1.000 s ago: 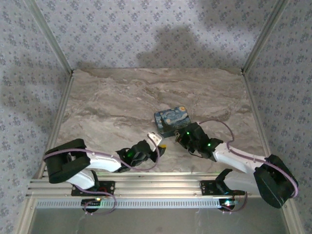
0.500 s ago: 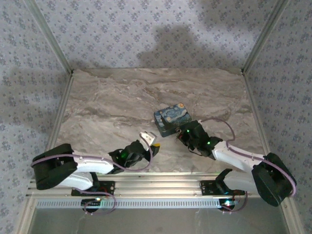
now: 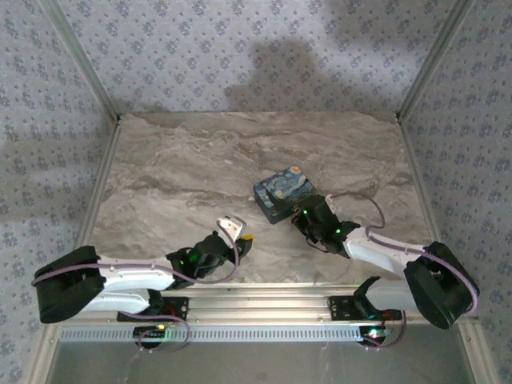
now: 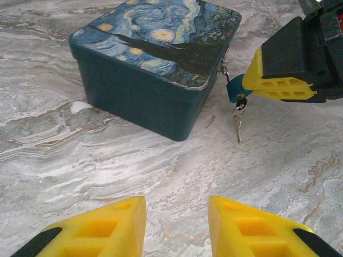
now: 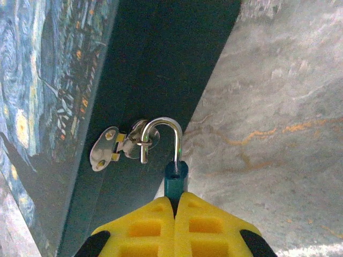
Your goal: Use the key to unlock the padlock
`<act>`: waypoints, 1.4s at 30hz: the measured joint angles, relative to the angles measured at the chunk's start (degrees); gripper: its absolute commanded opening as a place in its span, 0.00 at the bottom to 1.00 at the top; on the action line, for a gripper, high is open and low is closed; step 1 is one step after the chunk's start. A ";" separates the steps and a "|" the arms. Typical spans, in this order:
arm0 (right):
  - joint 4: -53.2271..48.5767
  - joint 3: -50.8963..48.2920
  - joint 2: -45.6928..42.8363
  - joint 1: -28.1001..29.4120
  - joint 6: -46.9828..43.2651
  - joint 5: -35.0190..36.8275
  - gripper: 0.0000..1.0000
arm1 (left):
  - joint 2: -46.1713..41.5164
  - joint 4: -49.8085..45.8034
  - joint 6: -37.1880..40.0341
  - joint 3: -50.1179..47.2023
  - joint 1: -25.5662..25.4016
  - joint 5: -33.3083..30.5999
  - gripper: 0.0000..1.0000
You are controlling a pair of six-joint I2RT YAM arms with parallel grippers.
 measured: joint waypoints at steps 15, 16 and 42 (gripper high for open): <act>0.17 5.46 6.69 -0.37 0.22 4.92 0.00 | -11.30 -7.10 -0.02 -2.73 0.00 -3.58 0.39; 0.15 5.46 6.69 -0.37 0.11 5.22 0.00 | -12.59 -8.17 -0.02 -2.86 0.02 -3.89 0.40; -13.81 15.80 -0.96 -1.92 -16.13 0.81 0.00 | -9.77 -53.00 -3.89 25.14 19.82 0.94 0.98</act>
